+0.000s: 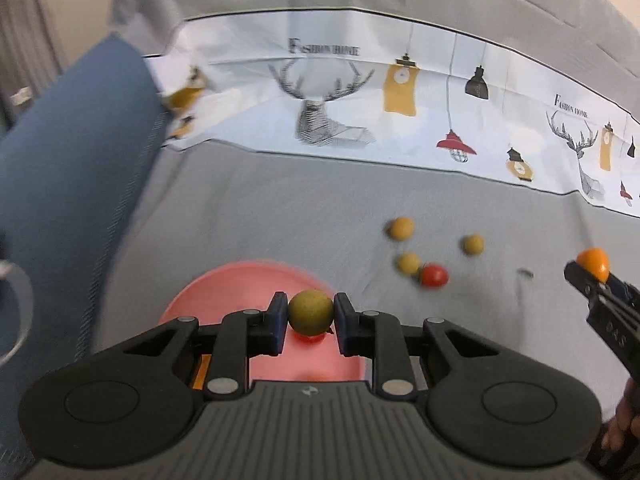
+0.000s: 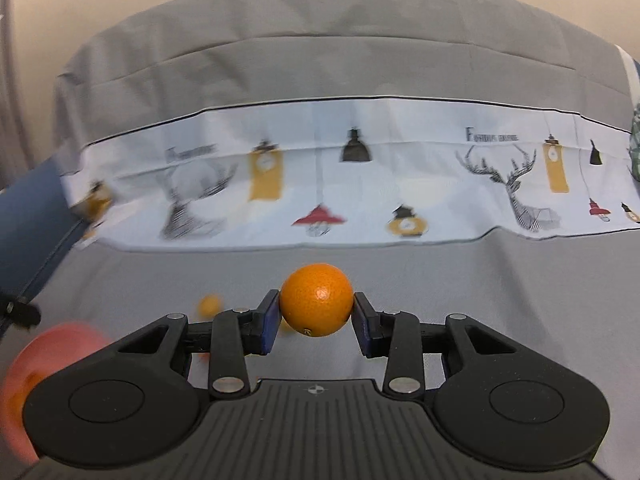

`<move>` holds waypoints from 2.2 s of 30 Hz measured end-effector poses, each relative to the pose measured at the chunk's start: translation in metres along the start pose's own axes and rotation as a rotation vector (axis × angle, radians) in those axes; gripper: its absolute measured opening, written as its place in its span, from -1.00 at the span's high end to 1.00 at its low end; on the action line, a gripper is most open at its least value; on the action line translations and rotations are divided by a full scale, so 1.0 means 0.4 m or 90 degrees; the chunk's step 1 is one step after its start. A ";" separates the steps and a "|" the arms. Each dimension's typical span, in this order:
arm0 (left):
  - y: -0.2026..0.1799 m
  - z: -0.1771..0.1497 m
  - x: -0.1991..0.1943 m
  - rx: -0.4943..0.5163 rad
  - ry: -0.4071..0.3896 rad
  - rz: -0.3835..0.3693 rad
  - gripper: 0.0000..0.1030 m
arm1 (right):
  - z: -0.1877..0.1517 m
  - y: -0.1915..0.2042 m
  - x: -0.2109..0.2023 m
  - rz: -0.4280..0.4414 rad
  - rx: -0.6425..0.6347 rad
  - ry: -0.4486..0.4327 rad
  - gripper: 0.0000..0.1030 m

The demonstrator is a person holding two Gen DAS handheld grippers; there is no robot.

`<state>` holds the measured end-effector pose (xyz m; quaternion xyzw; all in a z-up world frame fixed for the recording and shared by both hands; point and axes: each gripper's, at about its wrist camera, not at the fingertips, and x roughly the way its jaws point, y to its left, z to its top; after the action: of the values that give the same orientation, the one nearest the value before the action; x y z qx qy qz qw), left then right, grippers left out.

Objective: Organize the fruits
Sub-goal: 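Carry the yellow-green fruit and the mandarin over the pink plate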

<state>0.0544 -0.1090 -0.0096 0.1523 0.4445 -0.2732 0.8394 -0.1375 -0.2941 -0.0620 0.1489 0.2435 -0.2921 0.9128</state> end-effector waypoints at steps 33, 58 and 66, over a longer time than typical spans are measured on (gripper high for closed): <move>0.231 -0.359 -0.381 -0.113 -0.043 0.000 0.47 | -0.131 0.363 -0.467 0.166 -0.155 0.029 0.23; 0.282 -0.347 -0.328 -0.143 -0.030 0.013 0.47 | -0.147 0.371 -0.421 0.157 -0.158 0.064 0.23; 0.292 -0.320 -0.280 -0.149 -0.015 0.013 0.47 | -0.150 0.381 -0.372 0.152 -0.163 0.084 0.23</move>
<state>-0.0122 0.0852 0.0133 0.0547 0.4618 -0.2131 0.8593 -0.1723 -0.0810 -0.0132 0.0781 0.3185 -0.1381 0.9346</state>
